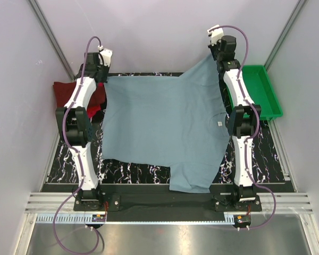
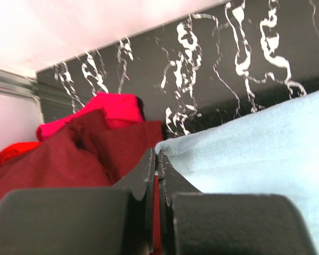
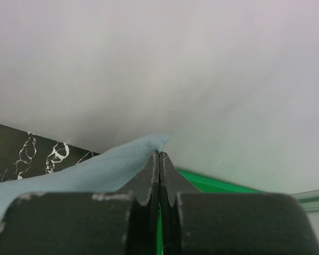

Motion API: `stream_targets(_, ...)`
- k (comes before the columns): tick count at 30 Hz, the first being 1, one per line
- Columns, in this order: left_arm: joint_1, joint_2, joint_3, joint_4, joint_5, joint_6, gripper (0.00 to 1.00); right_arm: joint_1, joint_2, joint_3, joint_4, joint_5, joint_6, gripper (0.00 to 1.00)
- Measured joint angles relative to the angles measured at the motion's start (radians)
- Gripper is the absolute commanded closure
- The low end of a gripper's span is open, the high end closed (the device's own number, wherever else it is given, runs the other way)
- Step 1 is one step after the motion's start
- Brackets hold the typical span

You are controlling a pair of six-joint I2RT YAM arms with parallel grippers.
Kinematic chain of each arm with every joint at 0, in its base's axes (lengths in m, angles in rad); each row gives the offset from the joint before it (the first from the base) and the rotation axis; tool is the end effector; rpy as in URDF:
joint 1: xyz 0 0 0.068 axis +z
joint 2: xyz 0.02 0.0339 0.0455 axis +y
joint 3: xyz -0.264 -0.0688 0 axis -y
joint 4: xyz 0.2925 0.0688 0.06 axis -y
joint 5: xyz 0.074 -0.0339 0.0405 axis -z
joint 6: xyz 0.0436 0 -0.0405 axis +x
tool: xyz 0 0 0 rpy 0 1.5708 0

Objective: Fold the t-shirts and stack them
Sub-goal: Flatten the tshirt out

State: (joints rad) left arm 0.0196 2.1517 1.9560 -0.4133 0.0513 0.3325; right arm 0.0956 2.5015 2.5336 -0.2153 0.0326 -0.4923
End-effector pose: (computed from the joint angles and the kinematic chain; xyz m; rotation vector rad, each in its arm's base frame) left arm 0.5598 0.0087 0.2689 0.3689 2.1511 0.1443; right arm 0.6350 0.0595 0.3191 -0.4883 1.6957 -0.3174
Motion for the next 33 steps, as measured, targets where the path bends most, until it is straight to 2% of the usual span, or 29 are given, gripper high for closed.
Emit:
stream_targets(5, 0.004, 0.0, 0.015, 0.021, -0.008, 0.0, 1.0, 0.0, 0.063, 0.116, -0.007, 0.0, 0.001, 1.0)
stream_targets(14, 0.01, 0.0, 0.014, 0.019, -0.011, 0.0, 1.0, 0.001, 0.063, 0.089, -0.008, 0.0, 0.01, 1.0)
stream_targets(23, 0.013, -0.004, -0.002, -0.01, -0.005, 0.037, 1.0, 0.001, -0.116, -0.288, -0.023, -0.035, 0.035, 1.0)
stream_targets(26, 0.022, -0.004, 0.003, -0.036, -0.002, 0.051, 1.0, 0.001, -0.169, -0.344, -0.032, -0.044, 0.033, 1.0)
stream_targets(29, 0.032, 0.002, 0.037, -0.077, 0.001, 0.06, 1.0, 0.0, -0.161, -0.27, -0.064, -0.045, 0.029, 1.0)
stream_targets(33, 0.036, 0.033, 0.13, -0.108, 0.003, 0.06, 1.0, 0.0, -0.062, 0.01, -0.103, -0.043, 0.028, 1.0)
